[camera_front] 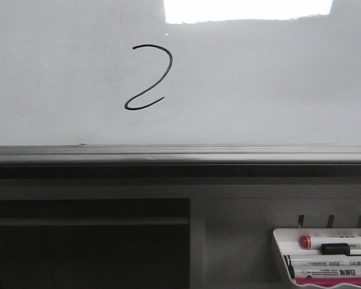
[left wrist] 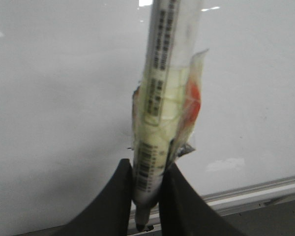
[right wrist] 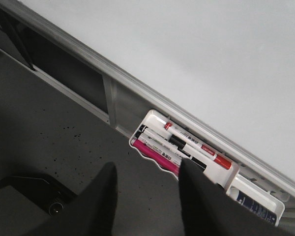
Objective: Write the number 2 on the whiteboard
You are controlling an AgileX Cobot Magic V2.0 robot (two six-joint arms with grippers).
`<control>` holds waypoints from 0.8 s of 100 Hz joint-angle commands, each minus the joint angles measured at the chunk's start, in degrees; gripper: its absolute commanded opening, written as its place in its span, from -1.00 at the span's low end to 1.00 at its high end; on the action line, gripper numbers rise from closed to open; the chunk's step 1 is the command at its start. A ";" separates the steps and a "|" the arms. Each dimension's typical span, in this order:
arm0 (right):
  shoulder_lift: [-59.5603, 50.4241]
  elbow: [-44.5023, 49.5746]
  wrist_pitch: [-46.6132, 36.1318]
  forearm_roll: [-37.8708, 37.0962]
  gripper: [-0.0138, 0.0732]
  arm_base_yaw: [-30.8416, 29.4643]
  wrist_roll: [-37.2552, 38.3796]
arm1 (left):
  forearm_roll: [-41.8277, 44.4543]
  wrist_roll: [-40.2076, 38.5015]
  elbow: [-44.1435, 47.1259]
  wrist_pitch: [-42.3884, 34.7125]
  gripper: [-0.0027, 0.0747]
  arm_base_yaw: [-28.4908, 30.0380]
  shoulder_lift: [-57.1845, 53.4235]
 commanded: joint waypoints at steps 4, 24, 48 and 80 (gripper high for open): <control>-0.19 -0.60 -5.00 -0.87 -0.09 -0.41 0.71 | -1.65 -0.92 -1.43 -5.97 -0.96 0.72 1.73; -0.19 -0.60 -5.36 -0.87 -0.09 -0.41 0.71 | -2.97 -0.92 -1.43 -8.88 -0.96 0.72 7.08; -0.19 -0.60 -5.36 -0.87 -0.09 -0.41 0.80 | -3.07 -0.92 -1.43 -11.75 -0.96 0.72 12.30; -0.19 -0.60 -5.36 -0.87 -0.09 -0.41 0.80 | -3.72 -0.92 -1.63 -11.94 -0.95 0.72 16.19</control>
